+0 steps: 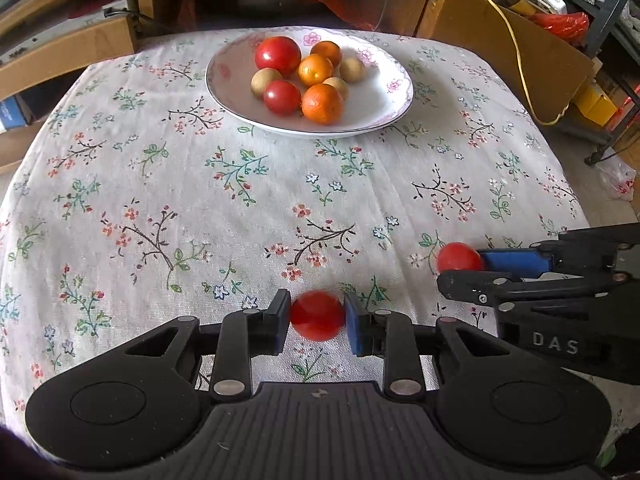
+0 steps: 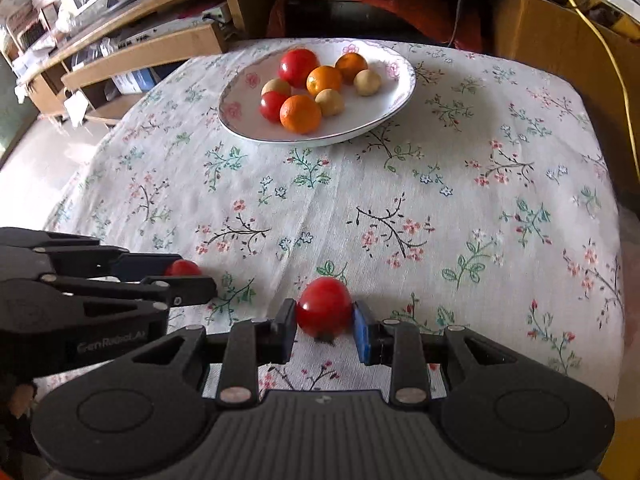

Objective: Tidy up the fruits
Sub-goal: 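Carry both held red tomatoes up and over the white bowl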

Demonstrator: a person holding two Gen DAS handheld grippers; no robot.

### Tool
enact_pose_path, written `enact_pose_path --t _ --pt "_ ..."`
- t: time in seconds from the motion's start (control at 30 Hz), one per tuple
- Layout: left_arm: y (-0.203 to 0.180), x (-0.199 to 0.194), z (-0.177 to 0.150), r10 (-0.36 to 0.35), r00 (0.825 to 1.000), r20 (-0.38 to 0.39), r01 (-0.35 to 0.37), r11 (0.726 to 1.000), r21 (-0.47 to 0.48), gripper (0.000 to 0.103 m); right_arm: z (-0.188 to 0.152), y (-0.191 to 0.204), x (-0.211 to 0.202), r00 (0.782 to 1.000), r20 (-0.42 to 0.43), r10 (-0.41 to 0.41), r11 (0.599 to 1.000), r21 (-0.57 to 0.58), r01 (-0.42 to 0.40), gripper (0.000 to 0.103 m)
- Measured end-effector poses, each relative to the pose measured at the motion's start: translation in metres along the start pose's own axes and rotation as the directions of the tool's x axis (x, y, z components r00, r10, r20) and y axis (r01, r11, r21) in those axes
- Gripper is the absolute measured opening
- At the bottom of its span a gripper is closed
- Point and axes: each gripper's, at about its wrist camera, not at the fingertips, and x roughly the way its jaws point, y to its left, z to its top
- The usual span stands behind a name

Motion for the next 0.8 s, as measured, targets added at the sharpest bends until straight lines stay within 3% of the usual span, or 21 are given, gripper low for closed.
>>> enact_pose_path --t 0.3,0.43,0.6,0.7,0.8 --pt "0.005 0.0 0.001 -0.034 0.999 0.002 0.034 0.999 -0.009 0.04 0.009 -0.006 0.002 1.0 -0.01 0.021 0.999 0.048 -0.021 0.041" --pt "0.001 0.0 0.0 -0.035 0.999 0.004 0.035 0.999 0.001 0.048 0.006 -0.003 0.006 1.0 -0.019 0.013 1.0 0.028 -0.012 0.041" --pt "-0.001 -0.001 -0.002 -0.028 1.0 0.009 0.028 1.0 0.008 0.048 0.005 0.0 0.006 1.0 -0.014 -0.001 1.0 0.011 0.001 0.041" --pt "-0.002 -0.002 -0.003 -0.011 1.0 0.011 0.011 1.0 0.015 0.042 0.003 0.005 0.005 1.0 -0.008 -0.025 1.0 -0.019 0.025 0.03" --pt "-0.002 -0.002 -0.003 0.0 1.0 0.014 0.0 1.0 0.018 0.037 0.004 0.006 0.004 1.0 -0.009 -0.02 1.0 -0.021 0.02 0.029"
